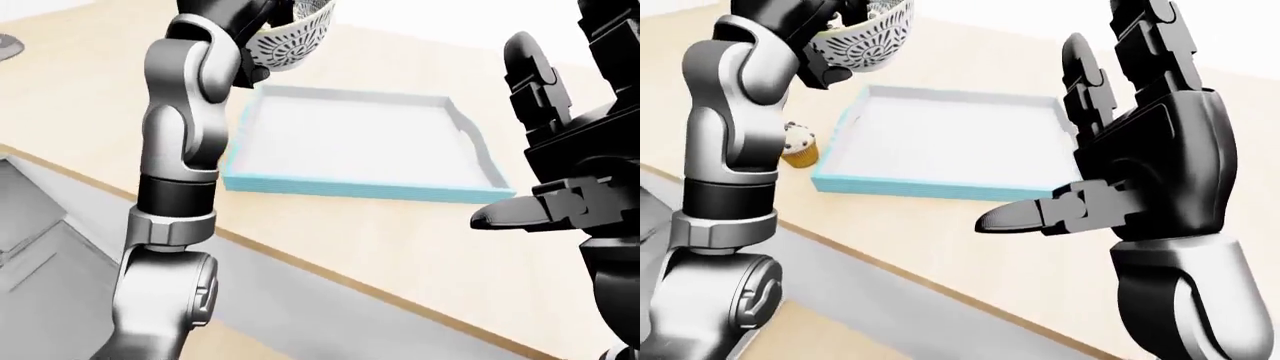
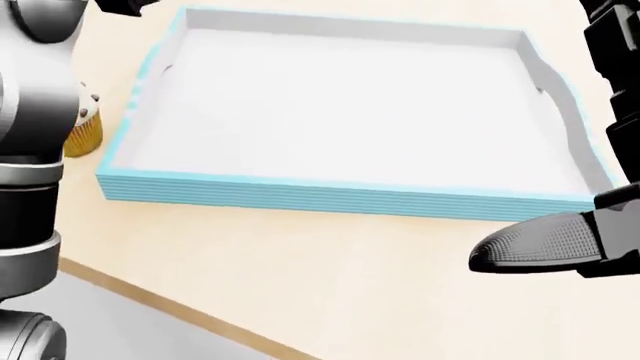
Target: Pick up the bowl with cake and place it on the tray. Pick up the cupcake and place it on the tray.
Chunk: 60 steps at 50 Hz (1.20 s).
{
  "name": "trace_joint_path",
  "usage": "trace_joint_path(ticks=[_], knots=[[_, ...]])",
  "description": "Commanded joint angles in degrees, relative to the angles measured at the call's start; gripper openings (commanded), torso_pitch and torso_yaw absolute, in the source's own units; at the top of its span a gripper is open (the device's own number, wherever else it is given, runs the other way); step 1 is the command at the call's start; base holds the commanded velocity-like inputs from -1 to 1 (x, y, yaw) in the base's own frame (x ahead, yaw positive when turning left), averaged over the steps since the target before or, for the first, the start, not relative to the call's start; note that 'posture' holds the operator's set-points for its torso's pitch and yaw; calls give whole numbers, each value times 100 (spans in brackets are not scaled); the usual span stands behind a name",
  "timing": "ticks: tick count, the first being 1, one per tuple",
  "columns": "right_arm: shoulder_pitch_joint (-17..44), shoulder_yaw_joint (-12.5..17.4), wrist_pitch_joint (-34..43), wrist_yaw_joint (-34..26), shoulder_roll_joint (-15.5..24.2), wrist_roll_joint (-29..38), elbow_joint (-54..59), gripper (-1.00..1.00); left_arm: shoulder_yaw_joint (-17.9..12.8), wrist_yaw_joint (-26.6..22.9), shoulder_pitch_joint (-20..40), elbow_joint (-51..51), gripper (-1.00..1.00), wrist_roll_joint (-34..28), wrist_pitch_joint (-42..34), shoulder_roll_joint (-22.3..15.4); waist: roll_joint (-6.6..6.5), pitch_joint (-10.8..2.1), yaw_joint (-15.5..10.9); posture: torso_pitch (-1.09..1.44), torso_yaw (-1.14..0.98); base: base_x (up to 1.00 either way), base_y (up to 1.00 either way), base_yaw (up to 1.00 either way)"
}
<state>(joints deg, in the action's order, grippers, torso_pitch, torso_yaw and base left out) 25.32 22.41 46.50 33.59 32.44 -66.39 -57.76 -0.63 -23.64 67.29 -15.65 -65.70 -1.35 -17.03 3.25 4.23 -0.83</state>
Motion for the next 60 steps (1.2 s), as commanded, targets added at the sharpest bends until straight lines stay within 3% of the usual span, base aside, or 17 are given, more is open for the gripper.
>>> trace_joint_path(ticks=[1,8,10,11,12,15,20,22,23,24,26,27,28,32,35,47,60], knots=[[122,110,-153,-2,72,31,-58,100,-115,320,401,467,-100,-37,82,-35,-70,-239,-35,0,0,0,0,45],[158,141,-168,51,121,-55,-36,100,-122,268,433,500,-100,-61,127,20,-204,-256,-141,0,0,0,0,72],[170,157,-172,89,146,-89,-25,100,-110,242,404,557,-100,-65,132,50,-118,-266,9,0,0,0,7,36],[169,160,-174,100,157,-102,-24,100,-106,251,391,559,-100,-69,140,63,102,-170,-107,0,0,0,0,0],[171,163,-175,107,172,-112,-24,100,-102,244,389,564,-100,-73,141,75,188,-150,-152,0,0,0,0,0],[180,166,-182,139,206,-150,-22,100,-98,249,342,588,-100,-76,162,102,81,-64,-88,0,0,0,0,0],[105,129,-185,63,159,-60,-56,100,-96,275,338,558,-100,-88,187,119,-121,-114,-101,0,0,0,0,56],[117,142,-186,69,151,-64,-37,100,-96,266,342,567,-100,-96,187,120,-214,-206,-82,0,0,0,0,100],[125,136,-175,69,159,-53,-26,100,-97,269,344,564,-100,-97,189,122,-293,-247,101,0,0,0,50,0],[129,143,-174,76,157,-62,-24,100,-93,283,340,551,-100,-99,197,125,-34,-176,-15,0,0,0,0,0],[149,174,-174,118,172,-121,-34,100,-83,287,350,542,-100,-101,204,142,-329,-284,108,0,0,0,0,0],[159,178,-179,137,185,-140,-33,100,-76,272,365,555,-100,-106,196,158,-397,-243,152,0,0,0,0,0],[163,176,-181,154,197,-155,-40,100,-66,302,366,528,-100,-111,216,169,-232,-162,113,0,0,0,0,0],[153,202,-207,206,244,-231,-60,100,-33,365,390,467,-100,-134,255,232,-10,-158,87,0,0,0,0,0],[133,227,-242,214,270,-250,-54,100,31,400,492,408,-100,-176,279,345,54,-172,-8,0,0,0,0,0],[13,315,-375,270,371,-375,-92,100,188,945,689,-159,-100,-275,555,729,116,-156,-87,0,0,0,0,0],[-113,331,-421,129,277,-215,-112,100,560,1755,646,-910,-100,-758,702,1572,125,-215,-67,0,0,0,0,0]])
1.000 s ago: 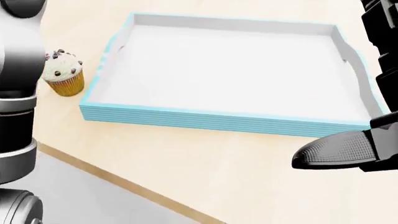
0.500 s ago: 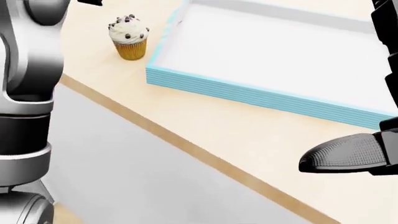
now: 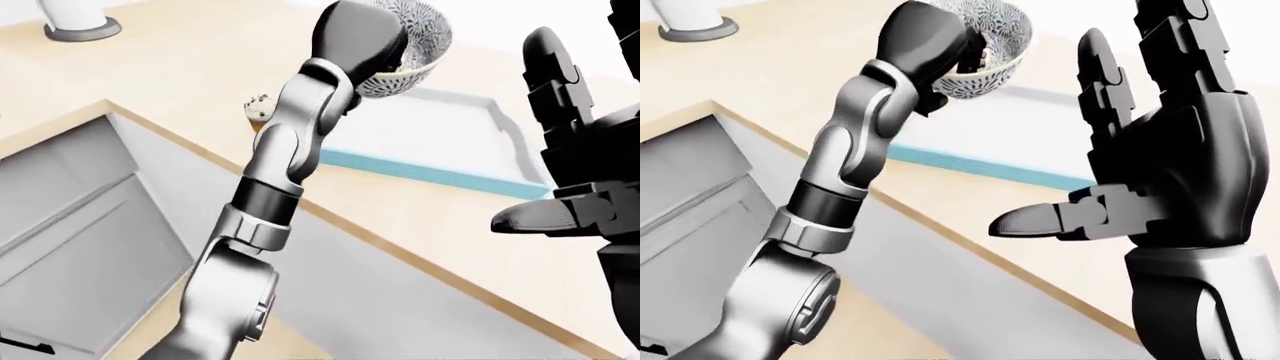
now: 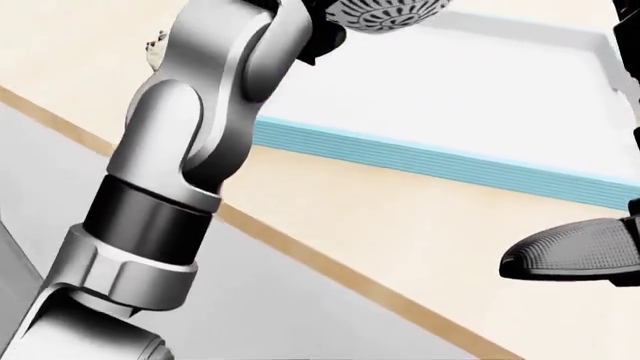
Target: Pick up the bowl with cake and place it on the tray. Pick up the cupcake and place it on the tray.
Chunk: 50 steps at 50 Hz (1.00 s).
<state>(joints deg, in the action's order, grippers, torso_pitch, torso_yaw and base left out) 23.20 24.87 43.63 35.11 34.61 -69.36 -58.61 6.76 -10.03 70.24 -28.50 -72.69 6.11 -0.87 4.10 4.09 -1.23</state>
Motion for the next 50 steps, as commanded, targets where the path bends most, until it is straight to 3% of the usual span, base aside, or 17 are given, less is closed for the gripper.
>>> trace_joint_path(ticks=[1,24,43,50], knots=[[111,70,-122,-12,56,79,-41,100,-162,490,367,281,-100,-95,-26,-2,41,-205,-21,0,0,0,0,0],[158,89,-147,257,184,-194,-110,100,197,2108,890,-2001,-100,-705,206,978,138,-247,-3,0,0,0,0,0],[42,178,-248,210,170,-190,-105,100,327,2678,809,-2901,-100,-1116,223,1208,176,-266,-3,0,0,0,0,0],[29,190,-274,188,178,-180,-78,100,354,2673,751,-3017,-100,-1197,254,1245,183,-276,2,0,0,0,0,0]])
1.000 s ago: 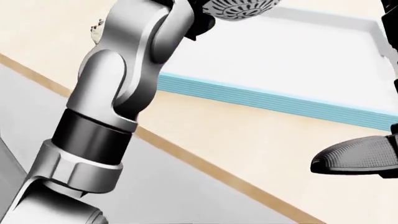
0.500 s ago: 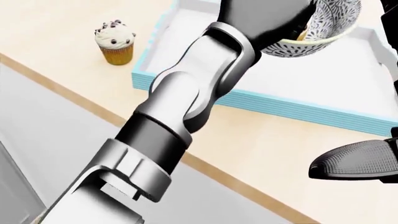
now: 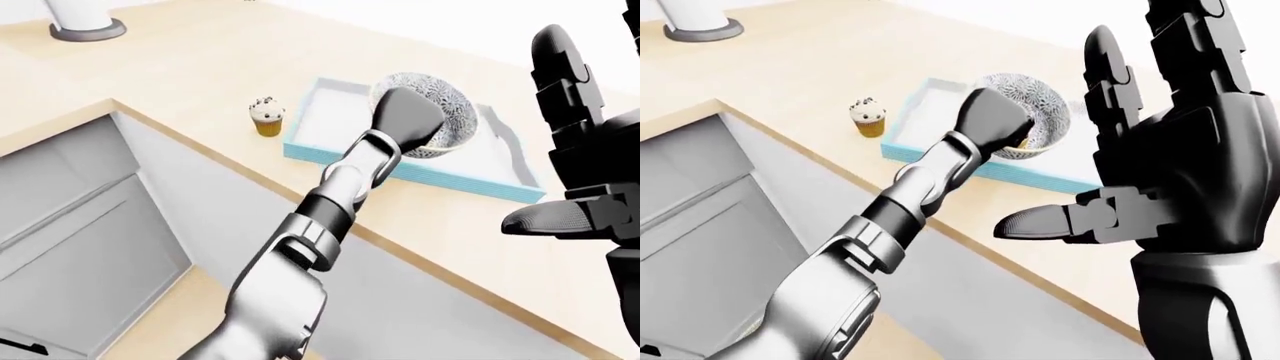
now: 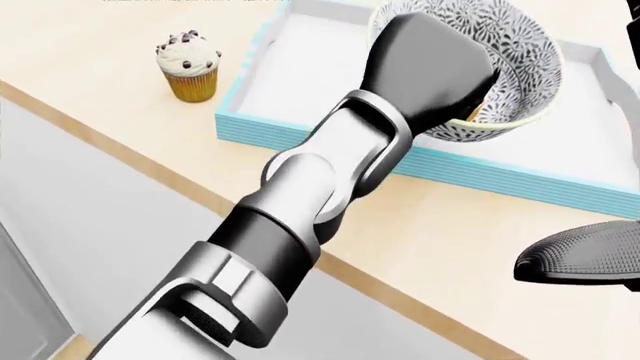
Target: Pick up the bowl with cake and place it on the tray. Pick up the cupcake and place it on the tray.
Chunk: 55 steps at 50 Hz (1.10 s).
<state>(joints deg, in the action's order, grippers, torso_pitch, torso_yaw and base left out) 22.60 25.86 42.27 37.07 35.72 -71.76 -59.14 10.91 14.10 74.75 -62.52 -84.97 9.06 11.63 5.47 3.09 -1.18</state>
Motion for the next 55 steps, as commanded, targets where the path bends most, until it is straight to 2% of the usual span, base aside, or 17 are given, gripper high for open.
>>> trace_joint_path(ticks=[1,11,12,25,27,32,35,41,43,50,55], knots=[[83,93,-143,-14,60,64,-23,100,-66,262,306,364,-100,27,-40,-6,46,-174,-3,0,0,0,0,0],[76,109,-171,26,84,18,-42,100,-70,376,291,196,-98,-4,-32,11,50,-187,0,0,0,0,0,0],[69,104,-175,18,76,29,-46,100,-68,379,286,203,-88,-5,-29,12,51,-188,2,0,0,0,0,0],[41,91,-190,-7,30,73,-57,100,-87,348,318,192,-39,26,-64,13,52,-190,2,0,0,0,0,0],[43,110,-186,18,40,37,-69,100,-88,353,337,181,-25,31,-66,15,51,-192,5,0,0,0,0,0],[30,147,-201,43,67,-16,-77,100,-95,355,356,190,-18,50,-72,15,49,-190,2,0,0,0,0,0],[23,158,-217,50,83,-29,-66,100,-102,263,347,318,0,76,-69,4,48,-189,1,0,0,0,0,0],[78,142,-258,125,120,-108,-45,100,-136,38,384,564,20,136,-43,-75,41,-181,9,0,0,0,0,0],[99,154,-266,160,154,-160,-40,100,-124,39,332,617,35,126,-44,-88,38,-183,9,0,0,0,0,0],[136,176,-319,230,251,-261,-11,100,-127,-174,294,871,67,142,-28,-109,31,-180,12,0,0,0,0,0],[117,220,-357,252,297,-316,4,100,-122,-204,156,1008,77,122,-4,-121,37,-177,5,0,0,0,0,0]])
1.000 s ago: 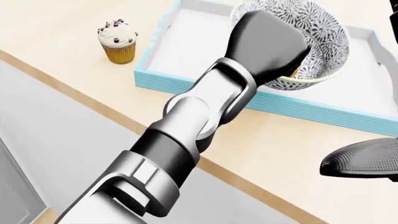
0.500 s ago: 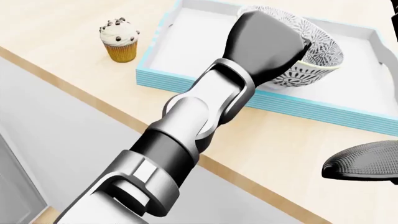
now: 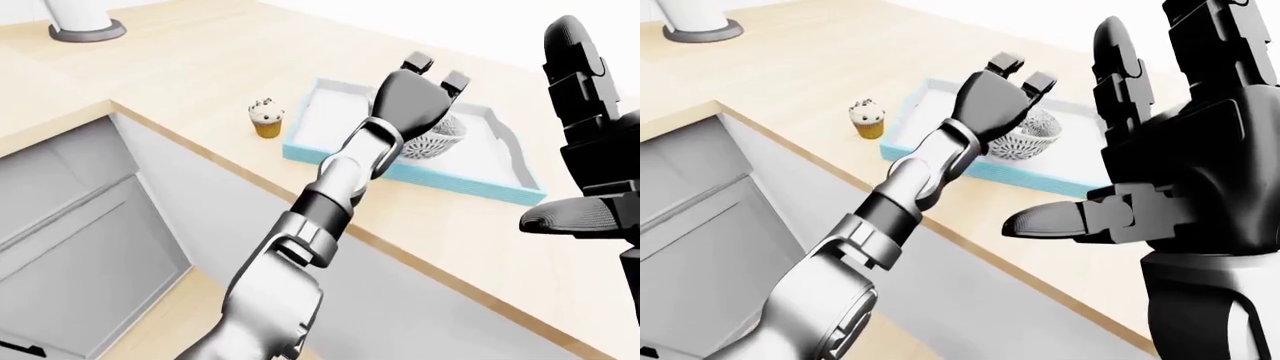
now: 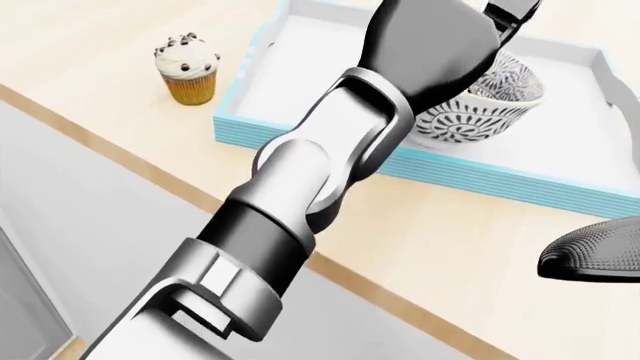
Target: Pick up the bowl with cake and place it on the tray. Pick up the cupcake and place it on the tray.
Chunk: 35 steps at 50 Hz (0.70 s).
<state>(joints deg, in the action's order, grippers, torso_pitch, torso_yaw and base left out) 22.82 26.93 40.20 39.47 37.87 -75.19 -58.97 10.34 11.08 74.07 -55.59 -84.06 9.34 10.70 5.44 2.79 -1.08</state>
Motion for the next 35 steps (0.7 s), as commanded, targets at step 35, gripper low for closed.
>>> trace_joint_path(ticks=[35], knots=[[305,56,-263,428,408,-338,-39,100,-1487,-2096,-484,3968,100,4552,-2094,-2345,-158,-66,-5,0,0,0,0,0]])
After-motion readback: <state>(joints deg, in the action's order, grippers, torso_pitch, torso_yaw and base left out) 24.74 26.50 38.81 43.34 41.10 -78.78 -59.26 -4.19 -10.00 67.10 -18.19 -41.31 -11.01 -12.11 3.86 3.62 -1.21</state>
